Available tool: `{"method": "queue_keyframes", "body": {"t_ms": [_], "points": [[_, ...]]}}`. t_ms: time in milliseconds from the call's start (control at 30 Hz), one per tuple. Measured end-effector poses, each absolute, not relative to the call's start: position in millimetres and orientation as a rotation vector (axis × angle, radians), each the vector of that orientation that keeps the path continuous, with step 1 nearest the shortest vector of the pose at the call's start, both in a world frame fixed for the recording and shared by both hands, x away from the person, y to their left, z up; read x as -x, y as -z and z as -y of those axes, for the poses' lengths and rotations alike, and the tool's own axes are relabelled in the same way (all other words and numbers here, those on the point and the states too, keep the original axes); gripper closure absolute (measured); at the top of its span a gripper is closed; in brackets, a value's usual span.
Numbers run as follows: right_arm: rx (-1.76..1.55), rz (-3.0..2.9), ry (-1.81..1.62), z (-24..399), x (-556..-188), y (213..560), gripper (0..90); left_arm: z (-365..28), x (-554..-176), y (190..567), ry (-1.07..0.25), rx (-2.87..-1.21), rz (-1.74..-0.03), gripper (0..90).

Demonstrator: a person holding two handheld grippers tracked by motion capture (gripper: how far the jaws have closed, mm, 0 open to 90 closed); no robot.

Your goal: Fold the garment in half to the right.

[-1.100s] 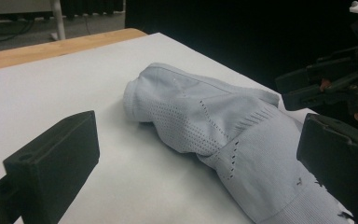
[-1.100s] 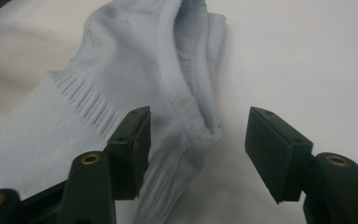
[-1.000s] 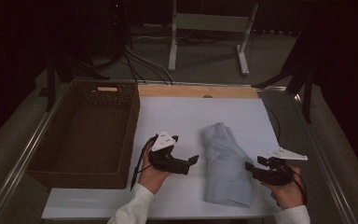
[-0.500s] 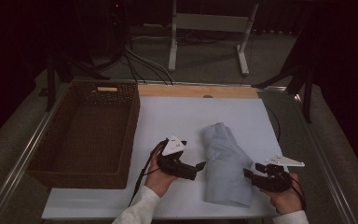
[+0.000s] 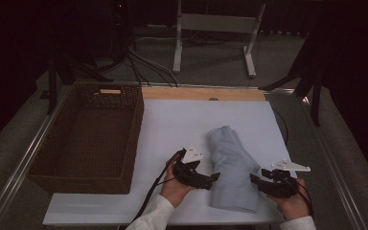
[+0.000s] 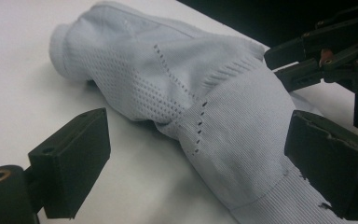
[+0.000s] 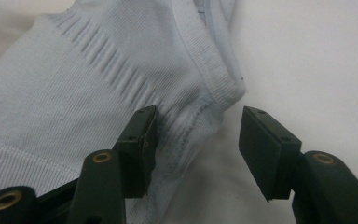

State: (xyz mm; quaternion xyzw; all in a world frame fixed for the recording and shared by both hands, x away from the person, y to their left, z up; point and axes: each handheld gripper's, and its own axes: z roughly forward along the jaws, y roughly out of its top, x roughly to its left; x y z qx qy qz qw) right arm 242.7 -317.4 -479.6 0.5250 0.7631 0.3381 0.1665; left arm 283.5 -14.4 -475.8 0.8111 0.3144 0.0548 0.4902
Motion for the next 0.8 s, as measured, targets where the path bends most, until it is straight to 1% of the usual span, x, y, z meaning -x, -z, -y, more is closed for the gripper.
{"method": "queue_keyframes", "body": {"t_ms": [167, 333, 500, 800], "points": [[-1.498, -2.178, -0.949, 317, -243, 481, 48.8, 24, -280, 482, -0.132, -1.999, -0.759, 10.1], [-1.502, -2.18, -0.94, 316, -244, 483, 53.7, 31, -276, 488, -0.123, -2.024, -0.767, 15.9], [-1.507, -2.183, -0.932, 316, -244, 483, 55.9, 38, -272, 495, -0.095, -2.051, -0.754, 18.0], [-1.498, -2.209, -0.909, 313, -245, 486, 64.0, 41, -267, 501, -0.041, -2.072, -0.745, 28.8]]}}
